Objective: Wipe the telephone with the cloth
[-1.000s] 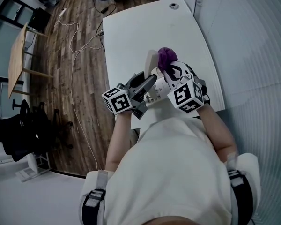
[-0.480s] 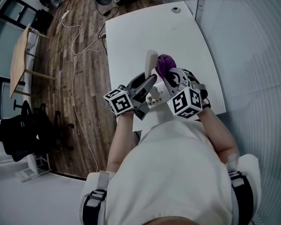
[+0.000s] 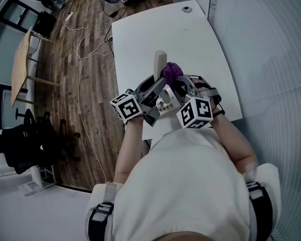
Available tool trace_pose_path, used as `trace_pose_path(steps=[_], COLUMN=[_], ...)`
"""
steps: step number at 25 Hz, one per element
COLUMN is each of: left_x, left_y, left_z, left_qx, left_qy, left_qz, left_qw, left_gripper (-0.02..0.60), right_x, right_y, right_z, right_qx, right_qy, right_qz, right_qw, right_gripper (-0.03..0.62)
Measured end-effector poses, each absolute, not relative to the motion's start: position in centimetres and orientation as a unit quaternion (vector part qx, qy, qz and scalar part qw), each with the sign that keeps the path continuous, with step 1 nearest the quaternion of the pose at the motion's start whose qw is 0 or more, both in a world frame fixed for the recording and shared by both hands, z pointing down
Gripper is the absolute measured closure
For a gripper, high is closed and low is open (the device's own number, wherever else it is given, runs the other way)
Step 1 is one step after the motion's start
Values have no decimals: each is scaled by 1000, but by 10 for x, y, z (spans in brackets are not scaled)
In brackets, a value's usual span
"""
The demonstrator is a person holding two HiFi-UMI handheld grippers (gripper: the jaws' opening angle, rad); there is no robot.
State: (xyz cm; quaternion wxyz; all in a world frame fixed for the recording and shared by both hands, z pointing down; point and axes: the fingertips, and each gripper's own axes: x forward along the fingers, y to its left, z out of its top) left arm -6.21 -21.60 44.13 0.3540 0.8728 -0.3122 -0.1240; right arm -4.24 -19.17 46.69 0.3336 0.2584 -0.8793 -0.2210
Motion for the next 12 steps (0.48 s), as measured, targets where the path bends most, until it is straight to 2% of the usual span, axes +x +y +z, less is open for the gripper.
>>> trace_pose_path(steps=[12], left_x=[-65], left_y=[-217], left_z=[439], left_qx=[869], left_qy=[-321], left_qz=[-133], left_qw=[351], left_gripper=[341], right_x=[-50], right_y=[-185], right_z=[472], right_qx=[230], right_qy=[-876], right_qz=[-247], right_qw=[344], right_gripper=[549])
